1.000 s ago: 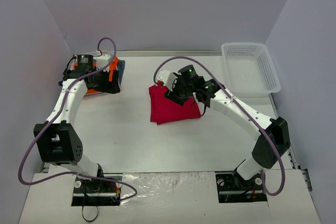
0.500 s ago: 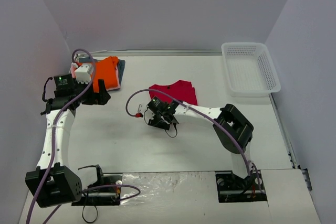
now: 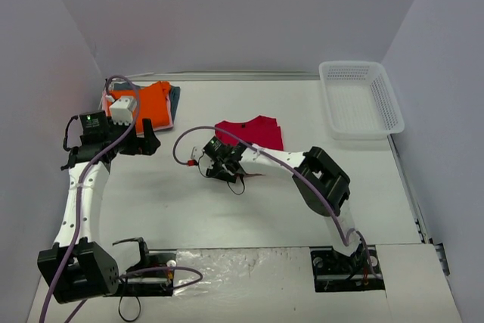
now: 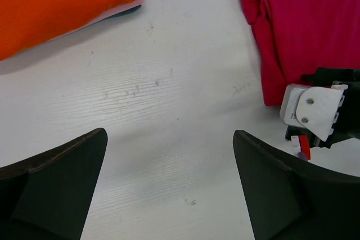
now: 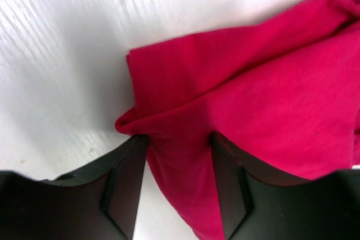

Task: Fold and stack the t-shirts
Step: Put the neatly folded tshirt into the corner of the board with the left arm

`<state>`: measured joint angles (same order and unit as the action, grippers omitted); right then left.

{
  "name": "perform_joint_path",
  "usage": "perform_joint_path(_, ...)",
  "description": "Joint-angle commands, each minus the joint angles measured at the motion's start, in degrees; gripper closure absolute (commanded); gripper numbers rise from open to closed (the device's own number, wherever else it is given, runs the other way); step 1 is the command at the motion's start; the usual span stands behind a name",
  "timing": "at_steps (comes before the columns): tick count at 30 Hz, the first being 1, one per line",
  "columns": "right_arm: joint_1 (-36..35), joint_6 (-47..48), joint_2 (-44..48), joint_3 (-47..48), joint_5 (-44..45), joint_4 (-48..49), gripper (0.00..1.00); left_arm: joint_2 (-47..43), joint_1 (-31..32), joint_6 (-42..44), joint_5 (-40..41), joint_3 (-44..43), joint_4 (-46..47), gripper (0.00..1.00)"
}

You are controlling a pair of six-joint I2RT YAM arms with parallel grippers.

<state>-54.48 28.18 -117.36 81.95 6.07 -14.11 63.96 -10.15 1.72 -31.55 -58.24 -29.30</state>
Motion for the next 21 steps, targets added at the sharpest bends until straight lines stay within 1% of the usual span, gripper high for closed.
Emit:
perform_joint_path(1,-0.7,-1.0,-2.1,2.8,0.1,-2.4,0.55,-0.8,-0.4,0.3,-1.5,-0.5,1.4,0.06)
perform_joint_path(3,-0.7,-0.9,-3.4,3.3,-0.2,-3.0,0.67,-0.1,-0.4,0.0,-2.0,-0.3,1.6,0.06)
perform_joint_path(4,-0.7,-0.9,-3.8,4.0,-0.4,-3.3,0.76,0.2,-0.4,0.0,-2.4,-0.3,1.9,0.06)
perform_joint_path(5,-0.7,-0.9,-4.3,4.4,-0.6,-3.7,0.93,0.4,-0.4,-0.3,-2.6,-0.3,2.1,0.06)
perform_joint_path(6,-0.7,-1.0,-4.3,4.7,-1.1,-4.4,0.99,0.8,-0.4,-0.5,-2.8,0.0,2.5,0.06)
perform_joint_path(10,-0.7,-1.1,-3.3,6.4,-1.3,-6.3,1.00,1.8,-0.4,-0.7,-3.5,0.8,2.7,0.06)
perform_joint_path(12,-0.7,-1.1,-1.6,7.3,-1.3,-7.6,1.00,2.1,-0.4,-2.1,-4.3,1.2,2.8,0.06)
perform_joint_path(15,-0.4,-1.0,1.5,7.9,-1.1,-8.4,1.00,4.0,-0.4,-7.5,-8.4,1.5,3.8,0.06)
perform_joint_path(16,-0.3,-0.9,2.3,8.0,-1.1,-8.7,1.00,4.6,-0.4,-9.2,-10.1,1.6,5.4,0.06)
perform_joint_path(17,-0.1,-0.9,3.8,8.1,-0.5,-8.8,1.00,5.5,-0.4,-12.8,-12.7,2.1,6.3,0.06)
perform_joint_path(20,0.4,-0.3,6.6,8.3,0.1,-9.4,1.00,10.8,0.2,-17.8,-17.0,1.7,9.8,0.06)
perform_joint_path(21,0.7,-0.3,7.1,8.4,0.3,-9.5,1.00,14.0,0.6,-18.2,-18.2,1.2,9.8,0.06)
